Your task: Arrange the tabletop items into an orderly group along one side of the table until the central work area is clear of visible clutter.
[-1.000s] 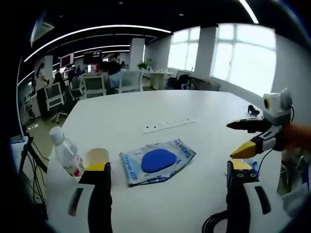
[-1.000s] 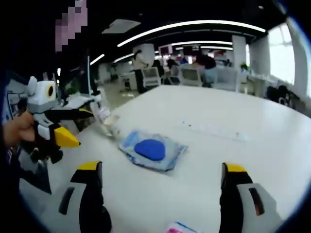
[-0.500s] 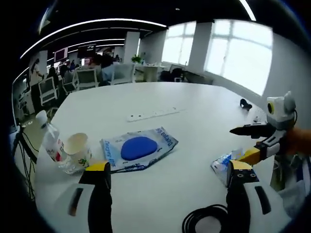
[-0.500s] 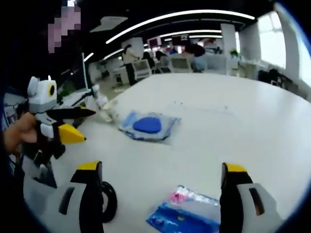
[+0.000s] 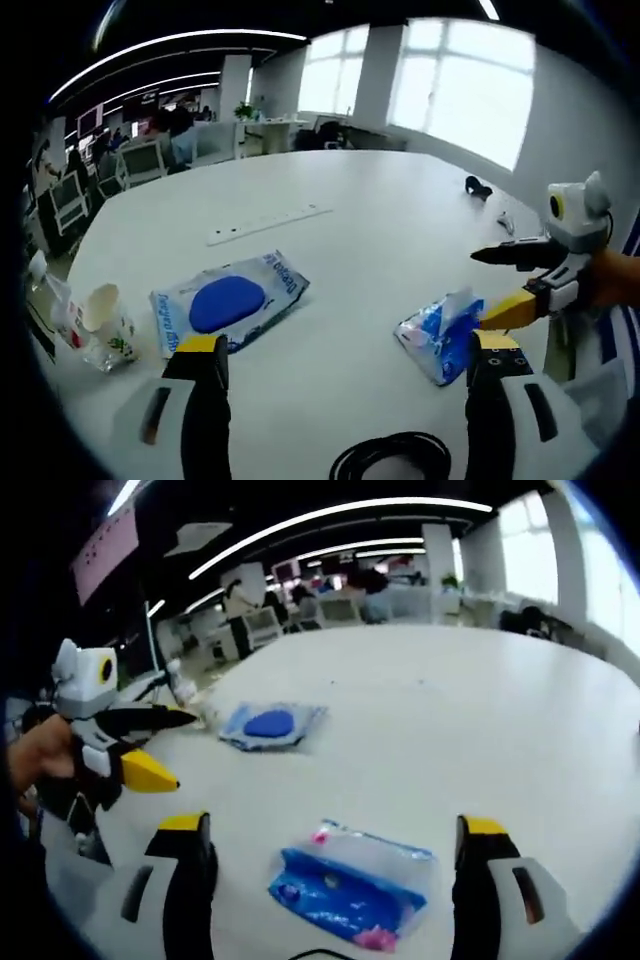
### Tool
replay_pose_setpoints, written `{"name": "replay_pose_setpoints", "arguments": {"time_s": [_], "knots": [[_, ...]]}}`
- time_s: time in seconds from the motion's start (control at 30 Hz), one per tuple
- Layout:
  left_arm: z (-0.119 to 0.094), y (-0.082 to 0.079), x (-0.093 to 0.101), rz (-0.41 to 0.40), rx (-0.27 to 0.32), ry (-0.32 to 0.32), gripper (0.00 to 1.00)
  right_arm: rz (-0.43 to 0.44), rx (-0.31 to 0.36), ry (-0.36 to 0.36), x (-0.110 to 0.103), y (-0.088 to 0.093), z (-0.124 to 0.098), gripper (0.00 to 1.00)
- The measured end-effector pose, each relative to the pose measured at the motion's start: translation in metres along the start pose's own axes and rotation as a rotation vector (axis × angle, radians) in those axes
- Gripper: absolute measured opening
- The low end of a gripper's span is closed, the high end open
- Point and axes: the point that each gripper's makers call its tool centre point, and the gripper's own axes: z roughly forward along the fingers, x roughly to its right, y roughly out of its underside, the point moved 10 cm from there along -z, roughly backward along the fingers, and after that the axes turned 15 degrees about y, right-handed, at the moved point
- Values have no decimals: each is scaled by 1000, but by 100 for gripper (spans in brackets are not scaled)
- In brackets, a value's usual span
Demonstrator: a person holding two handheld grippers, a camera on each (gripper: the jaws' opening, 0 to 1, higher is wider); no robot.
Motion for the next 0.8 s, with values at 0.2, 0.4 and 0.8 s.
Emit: {"name": "replay_pose_setpoints", "arguments": {"time_s": [0.2, 0.4, 0.8], "knots": [[23, 2, 13, 6, -28, 39, 100, 26, -16, 36, 17, 12, -11, 100], [43, -1, 28, 14, -42, 99, 100, 49, -10, 82, 31, 20, -17, 100], [72, 9, 34, 38, -116, 99, 97, 106, -57, 133, 46, 43, -12, 92]]}}
